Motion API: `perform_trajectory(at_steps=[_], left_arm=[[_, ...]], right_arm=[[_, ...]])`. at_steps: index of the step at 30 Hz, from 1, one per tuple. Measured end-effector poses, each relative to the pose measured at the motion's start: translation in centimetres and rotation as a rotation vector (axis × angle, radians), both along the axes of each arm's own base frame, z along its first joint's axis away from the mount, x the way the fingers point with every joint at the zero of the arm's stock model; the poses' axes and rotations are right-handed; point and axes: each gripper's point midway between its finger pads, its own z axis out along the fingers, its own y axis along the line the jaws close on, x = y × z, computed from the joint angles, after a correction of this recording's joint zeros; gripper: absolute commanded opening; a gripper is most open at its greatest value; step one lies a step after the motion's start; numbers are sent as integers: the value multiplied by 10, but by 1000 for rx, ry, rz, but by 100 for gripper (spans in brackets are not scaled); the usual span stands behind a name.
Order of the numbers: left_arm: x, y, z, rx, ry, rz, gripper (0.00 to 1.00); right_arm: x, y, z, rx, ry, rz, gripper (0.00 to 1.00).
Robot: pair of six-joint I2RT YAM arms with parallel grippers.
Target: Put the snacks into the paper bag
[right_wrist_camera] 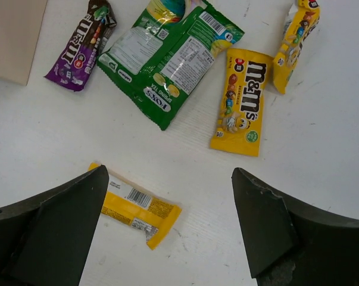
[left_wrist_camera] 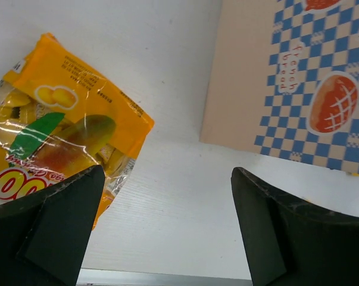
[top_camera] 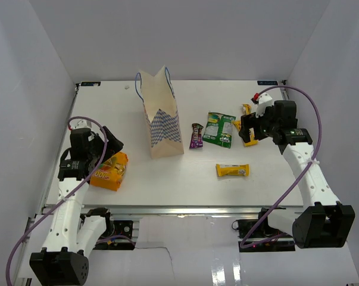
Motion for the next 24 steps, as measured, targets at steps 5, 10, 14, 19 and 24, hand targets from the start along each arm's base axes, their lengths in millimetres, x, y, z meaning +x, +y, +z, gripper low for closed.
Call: perform_trajectory(at_steps=[5, 10, 14, 19, 24], left_arm=[[4, -6, 17, -2, -86, -50, 98], [7, -6, 9, -4, -63, -44, 98], [7, 3, -7, -12, 7, 43, 98], [7, 13, -51, -26, 224, 165, 98], [12, 20, -79, 30, 363, 217, 98]], right_arm=[[6, 0, 5, 10, -28, -18, 90], [-6, 14, 0, -41, -47, 207, 90], [-30, 34, -7, -10, -23, 411, 90], [-41, 48, -7, 43, -22, 516, 90], [-41, 53, -13, 75, -1, 546, 90]])
